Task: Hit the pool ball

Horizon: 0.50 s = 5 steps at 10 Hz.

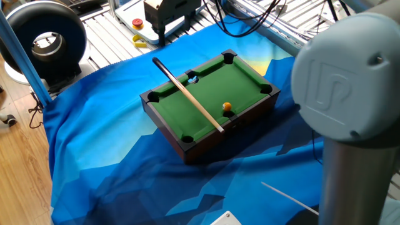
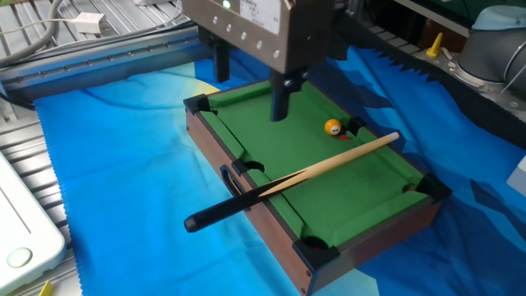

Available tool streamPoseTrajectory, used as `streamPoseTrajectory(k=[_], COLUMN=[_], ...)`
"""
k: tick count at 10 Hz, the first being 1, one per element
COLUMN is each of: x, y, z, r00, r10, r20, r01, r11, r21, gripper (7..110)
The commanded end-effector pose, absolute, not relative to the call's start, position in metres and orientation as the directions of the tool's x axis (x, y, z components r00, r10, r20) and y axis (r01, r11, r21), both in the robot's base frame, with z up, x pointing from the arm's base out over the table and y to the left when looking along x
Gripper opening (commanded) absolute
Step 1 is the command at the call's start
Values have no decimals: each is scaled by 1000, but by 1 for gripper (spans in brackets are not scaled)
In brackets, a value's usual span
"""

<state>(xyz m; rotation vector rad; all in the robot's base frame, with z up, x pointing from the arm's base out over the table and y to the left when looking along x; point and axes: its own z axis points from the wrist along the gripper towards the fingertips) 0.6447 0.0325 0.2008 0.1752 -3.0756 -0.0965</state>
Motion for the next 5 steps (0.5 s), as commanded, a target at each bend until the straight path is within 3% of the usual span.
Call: streamPoseTrajectory(k=[1, 5], x=[615, 600], y=[41, 40], z=[211, 208], r00=[-973, -956], r10=[-151, -151], r20=[176, 253], r01=[-133, -125], r11=[985, 986], r21=[112, 113], gripper=[88, 88])
